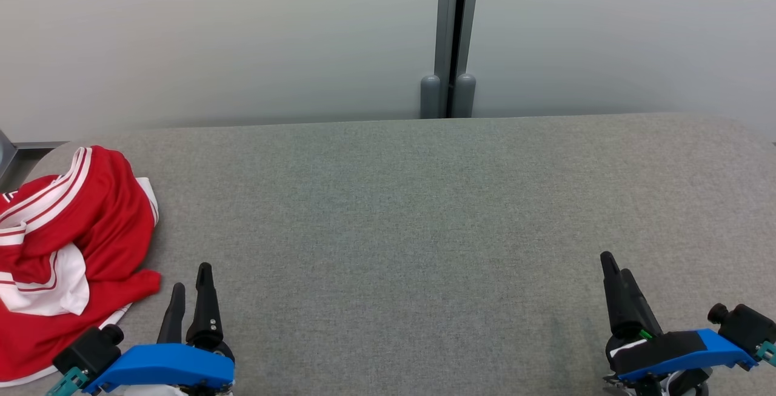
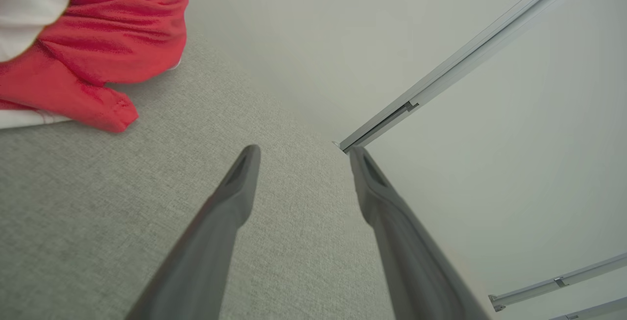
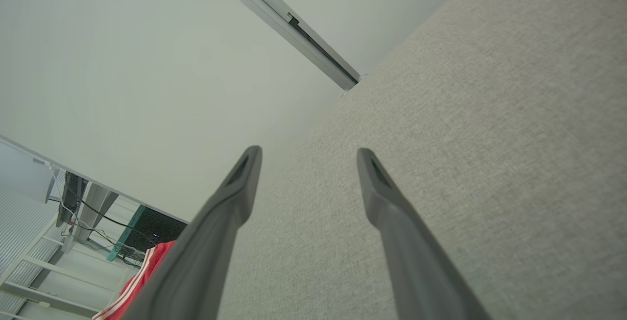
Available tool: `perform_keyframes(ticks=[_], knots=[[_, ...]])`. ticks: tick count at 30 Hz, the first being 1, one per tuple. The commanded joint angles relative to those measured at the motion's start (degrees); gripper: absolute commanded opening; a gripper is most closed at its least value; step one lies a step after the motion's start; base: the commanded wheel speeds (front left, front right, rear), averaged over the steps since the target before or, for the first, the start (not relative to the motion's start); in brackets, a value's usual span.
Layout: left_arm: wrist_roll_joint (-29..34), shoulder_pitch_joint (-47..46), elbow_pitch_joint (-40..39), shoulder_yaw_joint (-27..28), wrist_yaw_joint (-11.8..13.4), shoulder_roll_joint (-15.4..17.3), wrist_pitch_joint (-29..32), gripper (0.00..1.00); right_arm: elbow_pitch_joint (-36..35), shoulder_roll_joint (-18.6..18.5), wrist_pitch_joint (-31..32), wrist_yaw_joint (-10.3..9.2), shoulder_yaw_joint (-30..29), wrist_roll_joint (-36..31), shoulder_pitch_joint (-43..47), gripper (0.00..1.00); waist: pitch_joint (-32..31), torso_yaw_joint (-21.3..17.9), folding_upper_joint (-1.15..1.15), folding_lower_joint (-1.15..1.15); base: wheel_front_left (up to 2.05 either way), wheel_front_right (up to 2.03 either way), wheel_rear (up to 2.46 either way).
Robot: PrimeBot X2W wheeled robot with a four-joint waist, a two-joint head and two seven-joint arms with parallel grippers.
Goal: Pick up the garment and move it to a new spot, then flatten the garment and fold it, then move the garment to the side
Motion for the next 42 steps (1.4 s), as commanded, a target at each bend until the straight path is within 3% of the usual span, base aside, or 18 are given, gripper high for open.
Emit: perform_keyframes(ticks=[1, 42], knots=[[1.8, -0.2, -0.6, -0.3, 0.2, 0.5, -0.5, 1.00, -0.8, -0.4, -0.6, 0.14, 0.1, -1.8, -0.8, 1.00, 0.0, 0.0, 0.00, 0.00, 0.00, 0.00, 0.00], [24.7, 1.1, 0.8, -4.7, 2.0, 2.1, -6.5, 1.00, 0.8, -0.6, -4.7, 0.20, 1.5, -24.3, -0.8, 1.00, 0.4, -0.1, 0.00, 0.00, 0.00, 0.00, 0.00]])
